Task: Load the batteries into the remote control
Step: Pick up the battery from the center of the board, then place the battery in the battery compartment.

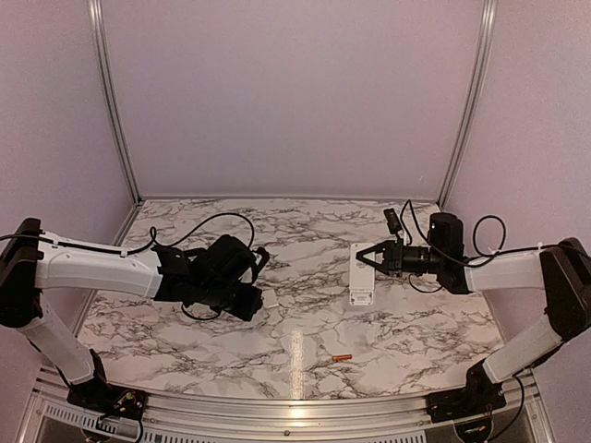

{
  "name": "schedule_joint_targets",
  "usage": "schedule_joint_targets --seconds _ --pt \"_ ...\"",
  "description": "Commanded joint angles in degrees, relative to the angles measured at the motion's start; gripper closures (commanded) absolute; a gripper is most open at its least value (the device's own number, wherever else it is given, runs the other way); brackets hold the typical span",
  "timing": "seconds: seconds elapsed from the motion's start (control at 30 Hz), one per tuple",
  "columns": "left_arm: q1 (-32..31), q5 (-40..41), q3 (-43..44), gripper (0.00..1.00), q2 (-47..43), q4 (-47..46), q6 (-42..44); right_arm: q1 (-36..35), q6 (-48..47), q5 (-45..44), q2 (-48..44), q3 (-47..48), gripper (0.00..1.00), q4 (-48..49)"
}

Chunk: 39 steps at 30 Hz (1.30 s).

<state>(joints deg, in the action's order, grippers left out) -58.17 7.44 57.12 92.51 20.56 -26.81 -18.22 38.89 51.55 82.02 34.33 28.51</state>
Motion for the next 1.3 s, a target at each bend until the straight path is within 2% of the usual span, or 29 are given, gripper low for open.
schedule_joint_targets --seconds 0.0,0.13,0.23,0.43,0.53,0.87,1.27 --pt "0.16 -4.51 -4.09 1.0 -8.85 -17.98 16.47 -4.51 3.32 0.31 2.78 4.01 1.0 0.54" --pt "-0.33 -11.81 -7.32 1.0 -13.89 -27.81 25.91 -7.77 6.46 0.74 4.85 6.3 1.0 0.16" --pt "-1.24 -15.24 -6.57 1.0 -14.5 -28.98 32.34 -10.05 7.75 -0.12 5.39 7.47 1.0 0.05" --pt "-3.29 -21.19 -4.65 1.0 -12.12 -31.51 38.3 -14.1 10.87 -2.22 7.76 9.05 1.0 1.94" --pt "-4.65 -21.16 -2.76 1.0 -9.92 -30.25 42.01 -16.12 13.03 -2.86 9.23 9.46 1.0 4.47" --pt "-6.79 -25.52 1.38 1.0 -4.57 -27.34 46.08 -19.39 17.45 -2.68 13.72 12.0 1.0 10.09" --pt "-7.22 -23.39 4.39 1.0 0.04 -24.54 47.0 -20.19 19.82 -1.67 15.04 12.34 1.0 13.41"
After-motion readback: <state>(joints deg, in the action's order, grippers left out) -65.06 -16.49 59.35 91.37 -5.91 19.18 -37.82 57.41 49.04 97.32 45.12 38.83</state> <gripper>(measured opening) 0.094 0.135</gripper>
